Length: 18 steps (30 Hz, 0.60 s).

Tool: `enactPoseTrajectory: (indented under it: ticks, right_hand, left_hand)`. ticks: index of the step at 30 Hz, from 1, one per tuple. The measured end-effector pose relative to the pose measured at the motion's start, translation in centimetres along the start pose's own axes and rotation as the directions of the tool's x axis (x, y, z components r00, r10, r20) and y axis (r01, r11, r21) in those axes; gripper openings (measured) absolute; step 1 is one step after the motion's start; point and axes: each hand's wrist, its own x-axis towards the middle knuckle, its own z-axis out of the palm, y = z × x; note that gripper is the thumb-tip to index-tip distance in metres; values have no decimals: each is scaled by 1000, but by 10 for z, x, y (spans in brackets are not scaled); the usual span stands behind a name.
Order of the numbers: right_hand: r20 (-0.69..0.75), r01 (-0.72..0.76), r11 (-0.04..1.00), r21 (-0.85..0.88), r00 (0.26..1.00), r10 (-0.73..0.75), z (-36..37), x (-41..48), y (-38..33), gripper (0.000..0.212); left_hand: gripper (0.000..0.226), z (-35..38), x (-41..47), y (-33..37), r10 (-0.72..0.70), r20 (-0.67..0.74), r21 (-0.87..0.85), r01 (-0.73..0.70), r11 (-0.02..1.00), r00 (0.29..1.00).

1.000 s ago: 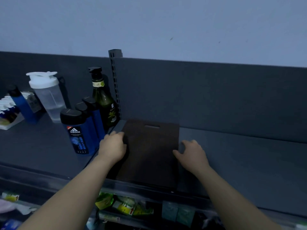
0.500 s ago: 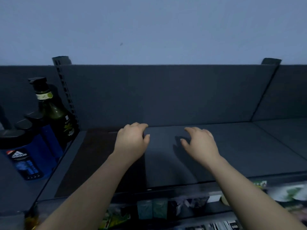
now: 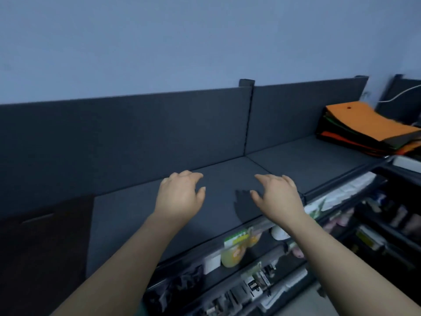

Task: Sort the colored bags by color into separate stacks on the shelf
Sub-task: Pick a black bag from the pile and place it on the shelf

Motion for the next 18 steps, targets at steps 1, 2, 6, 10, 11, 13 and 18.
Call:
enactPoseTrajectory:
  ticks: [1, 2, 6, 10, 11, 13, 18]
  right_hand:
    - [-1, -20, 1000, -8, 1000, 20, -3, 0, 20, 40]
    - [-3, -37, 999, -19, 999, 36, -7, 1, 39, 38]
    - [-19, -95, 994, -55, 995, 94, -22, 8, 119, 36]
    - [-18, -118, 990, -80, 993, 117, -36, 16, 201, 39]
    - [-18, -123, 989, -84, 992, 122, -38, 18, 220, 39]
    - [-27, -133, 986, -98, 991, 131, -42, 22, 255, 38]
    - [-35, -183, 975, -124, 983, 180, -47, 36, 332, 35]
  left_hand:
    - [43, 7, 8, 18, 20, 1, -2, -20, 1000, 1000]
    - [43, 13, 16, 35, 38, 3, -4, -38, 999, 999]
    - [44, 40, 47, 106, 88, 22, -47, -86, 995, 996]
    - [43, 65, 80, 177, 114, 13, -82, -112, 990, 993]
    - [43, 72, 87, 193, 120, 9, -92, -118, 989, 993]
    - [43, 87, 102, 225, 130, 7, -110, -128, 986, 992]
    - [44, 122, 138, 290, 166, 47, -127, -159, 979, 985]
